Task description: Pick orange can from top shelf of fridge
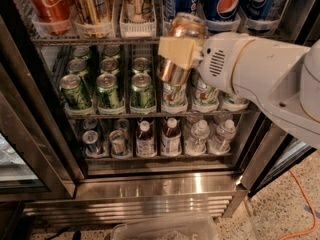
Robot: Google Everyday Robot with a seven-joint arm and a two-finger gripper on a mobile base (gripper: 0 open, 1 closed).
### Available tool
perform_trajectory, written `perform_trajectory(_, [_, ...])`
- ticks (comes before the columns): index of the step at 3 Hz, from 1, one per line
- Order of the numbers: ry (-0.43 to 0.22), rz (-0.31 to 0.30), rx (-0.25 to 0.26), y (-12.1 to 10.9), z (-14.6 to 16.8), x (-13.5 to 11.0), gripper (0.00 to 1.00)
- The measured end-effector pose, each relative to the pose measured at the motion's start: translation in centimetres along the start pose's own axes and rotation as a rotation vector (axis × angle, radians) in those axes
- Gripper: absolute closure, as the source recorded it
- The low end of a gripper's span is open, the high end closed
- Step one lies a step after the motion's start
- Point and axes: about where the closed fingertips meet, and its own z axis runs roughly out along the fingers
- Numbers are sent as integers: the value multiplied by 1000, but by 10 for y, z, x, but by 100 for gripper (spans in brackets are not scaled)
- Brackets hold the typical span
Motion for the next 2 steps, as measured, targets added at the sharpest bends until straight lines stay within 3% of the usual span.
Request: perform_trajectory(2, [190,-21,-237,25,-20,43,100])
